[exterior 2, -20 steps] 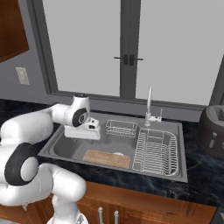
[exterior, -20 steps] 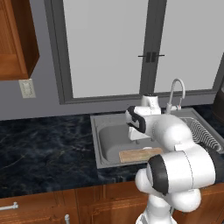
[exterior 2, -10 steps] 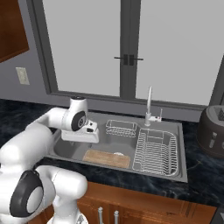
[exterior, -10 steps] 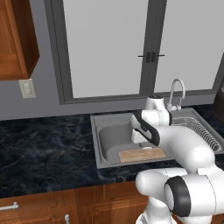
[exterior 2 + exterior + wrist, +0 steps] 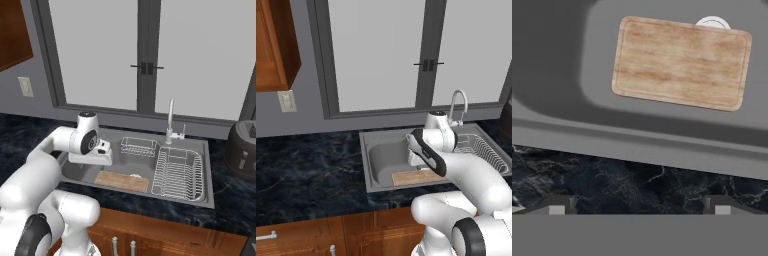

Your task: Move the cutting board and knife to the sink. Then move spray from the cabinet to the counter.

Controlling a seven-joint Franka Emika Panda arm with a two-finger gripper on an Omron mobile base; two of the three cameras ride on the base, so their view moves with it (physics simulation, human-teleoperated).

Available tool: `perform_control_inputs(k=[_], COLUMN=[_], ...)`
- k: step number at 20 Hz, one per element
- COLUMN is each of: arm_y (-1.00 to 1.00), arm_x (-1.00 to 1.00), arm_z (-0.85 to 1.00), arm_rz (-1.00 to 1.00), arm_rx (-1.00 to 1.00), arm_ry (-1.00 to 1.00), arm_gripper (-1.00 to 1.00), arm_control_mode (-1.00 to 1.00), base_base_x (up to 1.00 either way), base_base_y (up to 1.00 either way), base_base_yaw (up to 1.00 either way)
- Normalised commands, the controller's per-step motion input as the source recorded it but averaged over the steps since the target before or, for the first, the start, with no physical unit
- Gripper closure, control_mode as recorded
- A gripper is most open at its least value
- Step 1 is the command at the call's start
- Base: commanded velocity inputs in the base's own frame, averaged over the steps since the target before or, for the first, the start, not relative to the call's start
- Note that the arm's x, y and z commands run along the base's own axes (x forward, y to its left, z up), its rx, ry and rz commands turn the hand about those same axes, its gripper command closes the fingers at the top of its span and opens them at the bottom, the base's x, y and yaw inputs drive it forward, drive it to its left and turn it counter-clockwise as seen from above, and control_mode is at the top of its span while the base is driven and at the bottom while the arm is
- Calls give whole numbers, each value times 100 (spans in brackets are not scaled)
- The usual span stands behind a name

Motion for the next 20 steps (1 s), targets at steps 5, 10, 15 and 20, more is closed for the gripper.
perform_control_inputs(k=[5,10,15,20], arm_y=[0,0,0,0], arm_x=[0,0,0,0], arm_z=[0,0,0,0], arm_rz=[0,0,0,0], arm_rx=[0,0,0,0], arm_ry=[0,0,0,0], arm_gripper=[-100,-100,-100,-100], arm_control_mode=[-100,-100,100,100], base_base_x=[0,0,-10,-45], base_base_y=[0,0,0,0], base_base_yaw=[0,0,0,-2])
